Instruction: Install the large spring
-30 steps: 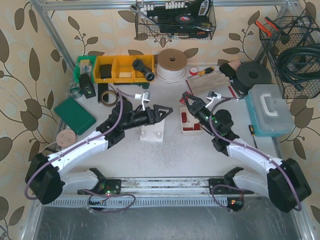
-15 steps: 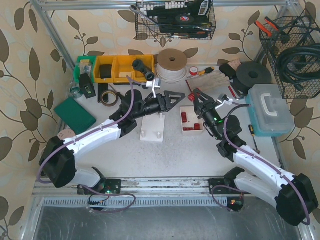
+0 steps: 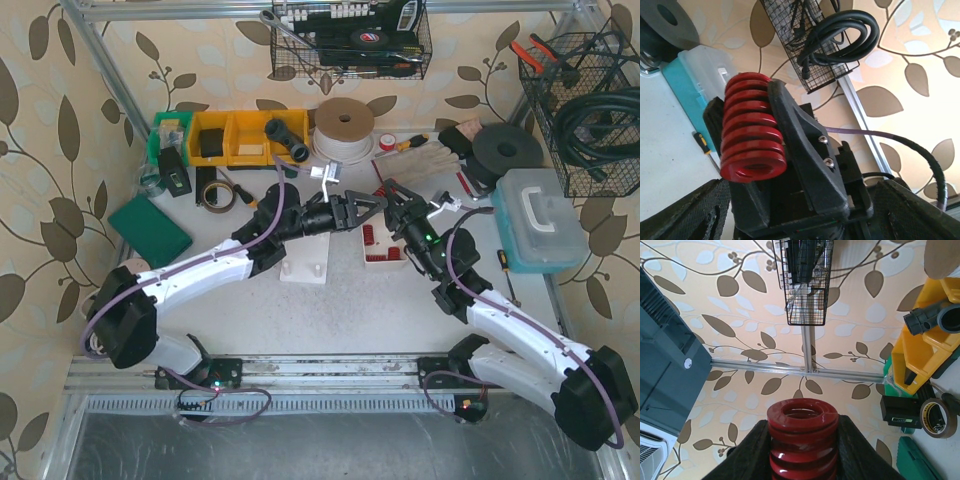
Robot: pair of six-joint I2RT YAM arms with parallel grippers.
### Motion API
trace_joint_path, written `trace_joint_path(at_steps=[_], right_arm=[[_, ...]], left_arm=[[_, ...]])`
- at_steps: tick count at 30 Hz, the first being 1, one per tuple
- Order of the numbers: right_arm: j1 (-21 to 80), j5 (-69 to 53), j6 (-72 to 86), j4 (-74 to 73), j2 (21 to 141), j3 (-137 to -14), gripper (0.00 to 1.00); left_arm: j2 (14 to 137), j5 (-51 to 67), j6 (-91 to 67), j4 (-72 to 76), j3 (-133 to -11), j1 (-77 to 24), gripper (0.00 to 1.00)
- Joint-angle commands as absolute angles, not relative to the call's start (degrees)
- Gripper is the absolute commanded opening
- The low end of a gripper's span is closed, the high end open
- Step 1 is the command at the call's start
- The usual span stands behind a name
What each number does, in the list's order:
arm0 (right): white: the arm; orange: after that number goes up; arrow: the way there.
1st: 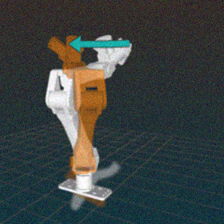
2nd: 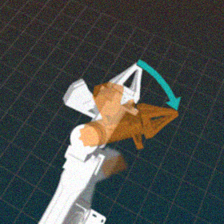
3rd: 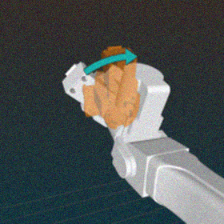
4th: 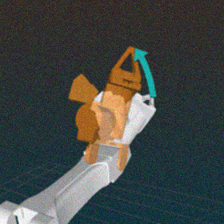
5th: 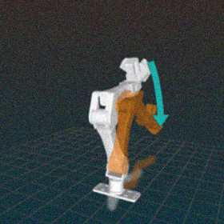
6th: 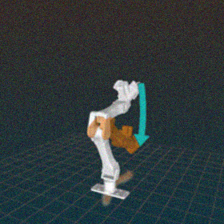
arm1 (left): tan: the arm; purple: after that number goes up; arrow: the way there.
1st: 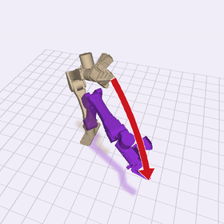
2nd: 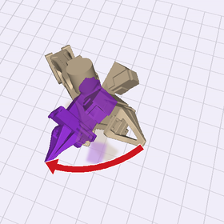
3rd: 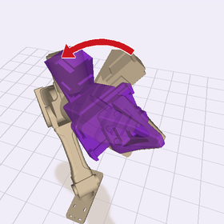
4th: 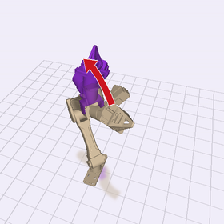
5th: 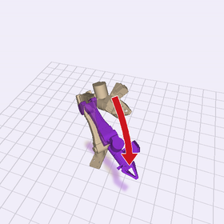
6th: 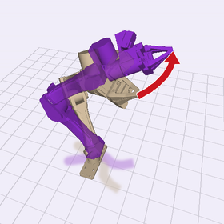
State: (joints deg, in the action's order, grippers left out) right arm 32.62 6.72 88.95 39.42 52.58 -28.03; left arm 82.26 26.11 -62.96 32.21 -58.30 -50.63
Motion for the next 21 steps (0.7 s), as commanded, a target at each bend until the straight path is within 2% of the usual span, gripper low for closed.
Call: trace_joint_path(at_steps=[1,9,17,21], right_arm=[[33.39,7.83,90.58,41.70,52.26,-30.19,0.00],[33.40,8.71,91.06,40.79,51.07,-29.62,0.00],[33.40,8.87,91.26,40.35,51.17,-29.58,0.00],[33.40,8.62,91.44,40.11,51.49,-29.39,0.00]], left_arm=[[84.51,26.46,-60.74,33.26,-60.89,-50.62,0.81],[86.01,24.91,-59.86,33.63,-60.79,-50.16,0.78],[86.10,25.88,-60.81,34.99,-62.01,-48.85,0.64],[85.61,25.77,-61.58,36.44,-61.62,-48.52,0.62]])
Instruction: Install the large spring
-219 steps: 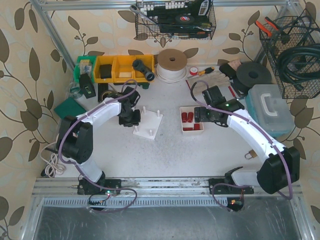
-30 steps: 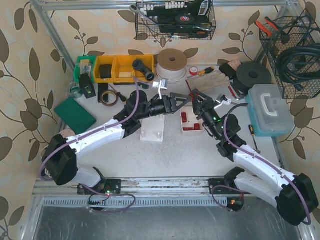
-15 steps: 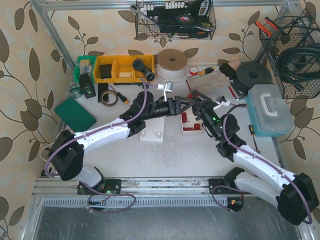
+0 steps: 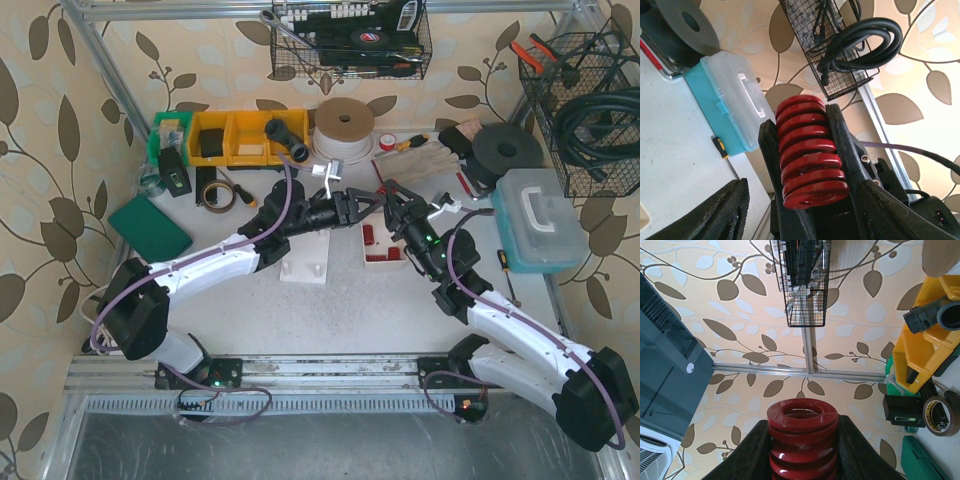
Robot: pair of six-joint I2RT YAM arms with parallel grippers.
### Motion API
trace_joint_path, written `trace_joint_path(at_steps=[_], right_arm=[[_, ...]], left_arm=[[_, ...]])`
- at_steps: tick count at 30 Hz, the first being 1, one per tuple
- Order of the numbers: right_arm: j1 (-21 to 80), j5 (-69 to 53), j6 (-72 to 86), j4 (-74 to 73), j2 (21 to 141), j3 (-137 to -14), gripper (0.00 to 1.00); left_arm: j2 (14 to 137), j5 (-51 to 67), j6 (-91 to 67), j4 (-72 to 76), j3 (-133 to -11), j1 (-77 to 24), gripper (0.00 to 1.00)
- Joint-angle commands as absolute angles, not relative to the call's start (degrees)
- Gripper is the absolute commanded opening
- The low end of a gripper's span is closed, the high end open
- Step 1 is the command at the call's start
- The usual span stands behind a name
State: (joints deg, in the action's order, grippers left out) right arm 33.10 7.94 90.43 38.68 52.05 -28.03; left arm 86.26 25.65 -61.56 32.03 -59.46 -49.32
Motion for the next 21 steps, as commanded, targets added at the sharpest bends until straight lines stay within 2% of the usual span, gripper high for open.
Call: trace_joint_path(at_steps=[1,17,21], right_arm=[[33.40,8.61,91.37,40.08,51.50,-29.36,0.00],[33.40,8.66,90.99,39.88,51.49,-29.00,0.00],[33.41,8.74,90.92,39.48,51.31,-29.10,0.00]], left_arm=[[85.74,25.75,-61.87,37.03,-61.61,-48.44,0.62],[88.01,27.16,-63.72,39.75,-62.84,-48.43,0.54],[87.86,26.78,-63.63,39.72,-62.08,-48.43,0.44]])
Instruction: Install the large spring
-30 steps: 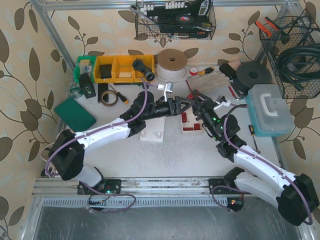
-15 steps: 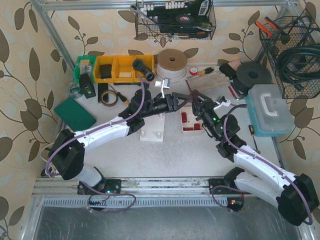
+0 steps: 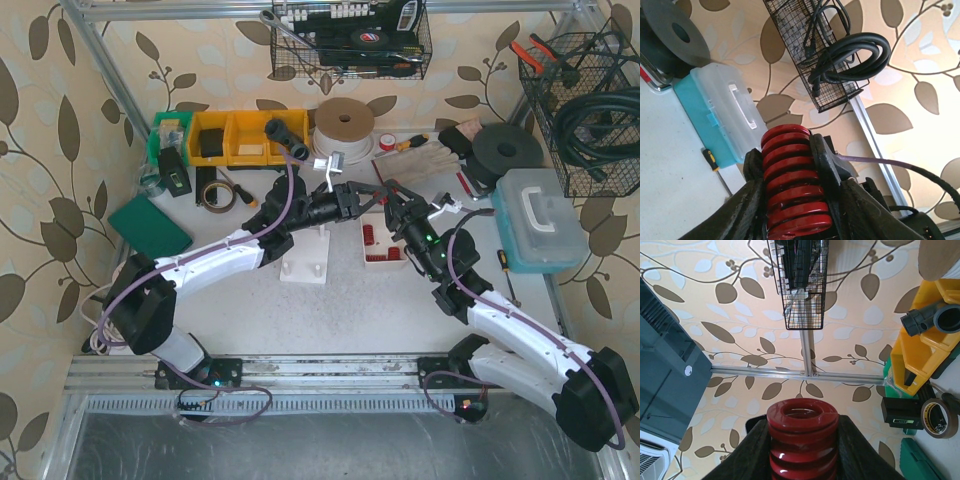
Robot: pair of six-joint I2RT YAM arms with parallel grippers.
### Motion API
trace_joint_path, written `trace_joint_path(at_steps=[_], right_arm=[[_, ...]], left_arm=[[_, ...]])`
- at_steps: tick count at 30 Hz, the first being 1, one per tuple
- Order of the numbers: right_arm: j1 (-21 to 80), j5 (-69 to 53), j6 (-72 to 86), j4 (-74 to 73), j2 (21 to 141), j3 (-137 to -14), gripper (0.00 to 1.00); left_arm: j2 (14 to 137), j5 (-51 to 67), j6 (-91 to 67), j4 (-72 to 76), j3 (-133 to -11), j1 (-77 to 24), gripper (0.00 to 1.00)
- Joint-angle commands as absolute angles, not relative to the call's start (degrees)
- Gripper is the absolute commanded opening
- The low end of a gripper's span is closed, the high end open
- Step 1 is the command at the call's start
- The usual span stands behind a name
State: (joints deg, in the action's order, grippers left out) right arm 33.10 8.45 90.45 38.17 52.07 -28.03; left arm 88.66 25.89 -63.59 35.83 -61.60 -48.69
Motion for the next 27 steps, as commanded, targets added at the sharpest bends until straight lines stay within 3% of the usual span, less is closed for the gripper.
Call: trace_joint_path(at_steps=[1,9,17,22,23,25,27], right_arm=[[33.40,8.71,90.83,39.33,51.31,-29.20,0.00],[33.40,9.23,91.18,39.14,50.97,-28.71,0.00],[33.41,8.94,90.60,37.41,50.86,-28.92,0.00],[33.40,8.75,89.15,33.92,49.75,-29.40,0.00],[33.42,8.59,88.80,32.56,49.37,-29.65,0.05],[33.44,8.65,87.72,28.94,48.36,-30.15,0.27],[33.45,9.19,87.00,25.39,47.13,-30.32,0.59]], left_arm=[[87.85,26.62,-63.63,39.73,-61.98,-48.43,0.42],[88.06,26.47,-64.15,40.30,-62.03,-48.45,0.32],[88.20,26.93,-63.63,38.45,-62.57,-48.43,0.00],[87.06,27.36,-61.49,32.80,-63.35,-48.43,0.00],[86.61,27.27,-60.87,31.30,-63.37,-48.43,0.00],[85.37,26.76,-59.69,27.95,-63.33,-48.45,0.00],[84.00,25.71,-58.67,23.82,-63.28,-48.43,0.00]])
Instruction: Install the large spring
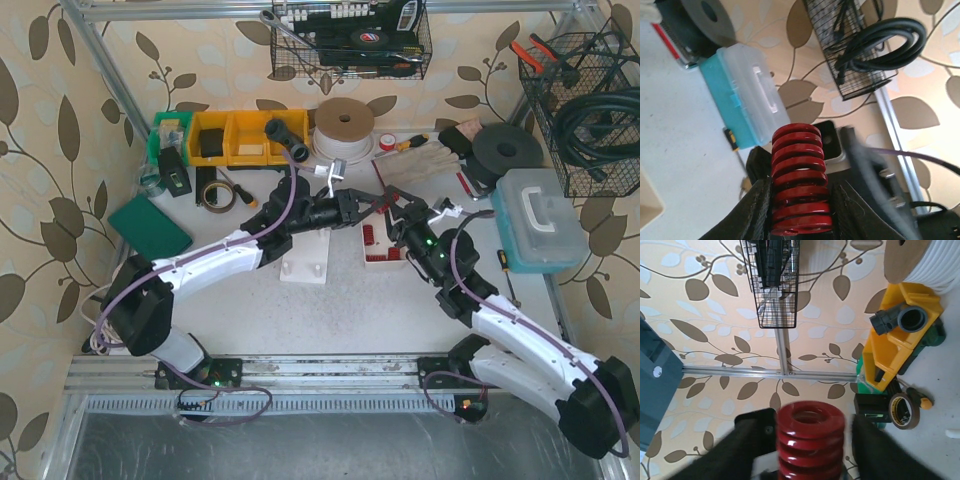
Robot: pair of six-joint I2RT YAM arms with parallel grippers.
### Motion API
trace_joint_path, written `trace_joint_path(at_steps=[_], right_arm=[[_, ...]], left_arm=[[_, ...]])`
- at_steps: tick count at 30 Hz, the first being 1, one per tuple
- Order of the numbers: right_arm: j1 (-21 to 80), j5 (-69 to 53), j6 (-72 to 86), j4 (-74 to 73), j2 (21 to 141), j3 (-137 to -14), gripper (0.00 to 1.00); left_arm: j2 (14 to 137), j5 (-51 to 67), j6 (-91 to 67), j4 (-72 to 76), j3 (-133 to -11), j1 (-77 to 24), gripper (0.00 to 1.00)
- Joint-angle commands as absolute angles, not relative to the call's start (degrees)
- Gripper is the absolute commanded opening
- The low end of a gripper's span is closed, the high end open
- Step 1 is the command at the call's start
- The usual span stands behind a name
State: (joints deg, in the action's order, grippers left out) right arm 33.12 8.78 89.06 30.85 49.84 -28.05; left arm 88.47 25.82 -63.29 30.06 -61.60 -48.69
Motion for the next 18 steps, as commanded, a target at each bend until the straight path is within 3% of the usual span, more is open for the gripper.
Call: trace_joint_path(at_steps=[1,4,8,15,18], right_arm=[[33.40,9.56,86.70,23.96,46.50,-30.20,0.71],[33.37,10.41,84.96,18.76,44.50,-30.55,0.86],[33.31,9.21,79.52,10.82,44.15,-33.74,0.90],[33.17,7.10,61.72,-8.30,48.91,-43.00,0.91],[33.22,4.74,59.31,-7.58,52.19,-42.46,0.81]], left_arm=[[83.21,25.10,-58.18,21.38,-63.28,-48.43,0.00],[80.19,23.43,-56.85,14.66,-63.60,-48.27,0.00],[76.79,20.71,-53.97,3.75,-65.58,-48.04,0.00],[73.70,13.30,-45.26,-31.74,-76.37,-46.67,0.00],[72.78,13.29,-42.90,-40.55,-78.93,-43.14,0.00]])
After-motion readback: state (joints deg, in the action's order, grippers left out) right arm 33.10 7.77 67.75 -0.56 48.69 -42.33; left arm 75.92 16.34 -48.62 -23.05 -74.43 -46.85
